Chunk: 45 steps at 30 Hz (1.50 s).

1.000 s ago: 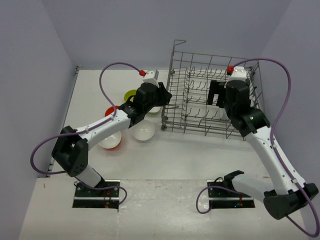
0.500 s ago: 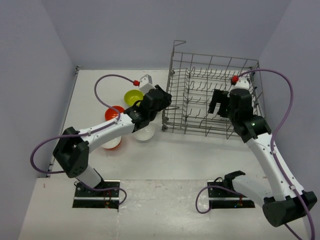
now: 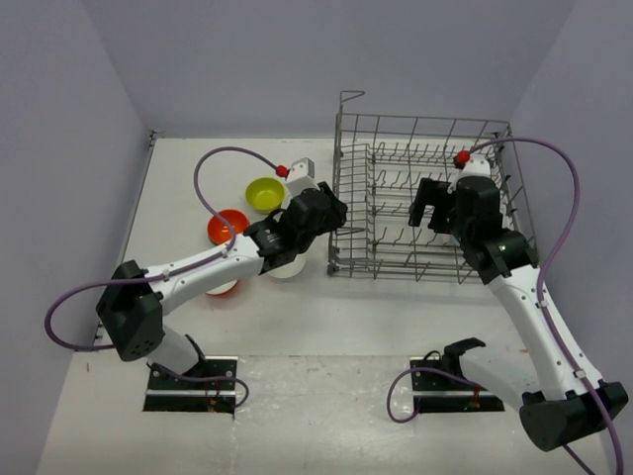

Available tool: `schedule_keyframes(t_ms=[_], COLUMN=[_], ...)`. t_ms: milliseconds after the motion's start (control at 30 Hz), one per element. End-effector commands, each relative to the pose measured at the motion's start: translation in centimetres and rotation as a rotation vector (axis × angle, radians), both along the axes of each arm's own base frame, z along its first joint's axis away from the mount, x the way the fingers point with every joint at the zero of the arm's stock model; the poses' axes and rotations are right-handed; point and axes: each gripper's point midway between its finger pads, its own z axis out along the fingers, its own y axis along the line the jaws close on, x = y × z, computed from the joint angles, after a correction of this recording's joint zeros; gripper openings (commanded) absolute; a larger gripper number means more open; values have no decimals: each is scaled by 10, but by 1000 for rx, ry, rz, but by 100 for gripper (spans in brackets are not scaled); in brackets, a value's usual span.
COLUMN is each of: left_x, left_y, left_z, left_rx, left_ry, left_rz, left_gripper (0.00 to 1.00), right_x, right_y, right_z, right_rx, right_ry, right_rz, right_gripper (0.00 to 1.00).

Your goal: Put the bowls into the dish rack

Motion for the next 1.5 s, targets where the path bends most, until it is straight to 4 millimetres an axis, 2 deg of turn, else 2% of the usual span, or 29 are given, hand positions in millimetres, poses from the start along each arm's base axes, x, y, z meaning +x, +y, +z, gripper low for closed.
schedule_keyframes(t_ms=[0, 33, 100, 133, 167, 300, 367, 500, 533, 600, 633, 767, 867, 967, 1167, 1367, 1400, 1467], left_x=[-33, -35, -40, -41, -44, -54, -57, -59, -64, -63, -61, -70, -65, -61, -62, -57, -55, -55], left_y=[-9, -6, 3, 8, 12, 27, 42, 90, 101, 120, 138, 155, 154, 161, 175, 172, 172, 173], left_z=[8, 9, 16, 20, 33, 64, 61, 45, 26, 2, -24, -78, -86, -112, -157, -172, -173, -177], left_rx=[21, 42, 64, 76, 61, 71, 107, 208, 261, 267, 296, 318, 345, 418, 479, 458, 452, 456], left_ry=[0, -12, -28, -38, -73, -144, -126, -65, -8, 84, 154, 288, 293, 366, 489, 510, 512, 520], left_rz=[-150, -160, -172, -167, -175, -203, -169, -46, -47, -20, 0, 9, 12, 52, 113, 134, 143, 150], left_gripper=[35, 62, 92, 99, 100, 100, 100, 100, 100, 100, 100, 100, 100, 100, 91, 69, 61, 52], right_x=[1, 2, 2, 2, 2, 3, 0, -3, -3, -4, -5, -5, -5, -4, -5, -5, -5, -5], right_y=[0, 1, 1, 2, 3, 4, 4, 0, 1, 2, 2, 3, 4, 3, 0, -2, -2, -2], right_z=[16, 16, 19, 20, 21, 24, 26, 27, 26, 25, 25, 20, 19, 17, 16, 14, 13, 12], right_rx=[4, 4, 0, 1, -2, -3, -7, -14, -13, -11, -7, -7, -7, -10, -22, -32, -33, -36], right_ry=[-42, -45, -50, -57, -63, -80, -85, -97, -95, -89, -88, -77, -72, -64, -60, -53, -50, -44], right_rz=[12, 16, 24, 30, 36, 53, 60, 50, 54, 58, 58, 60, 66, 61, 47, 43, 42, 44], right_gripper=[99, 99, 99, 99, 99, 99, 99, 99, 99, 99, 99, 99, 99, 99, 99, 99, 99, 99])
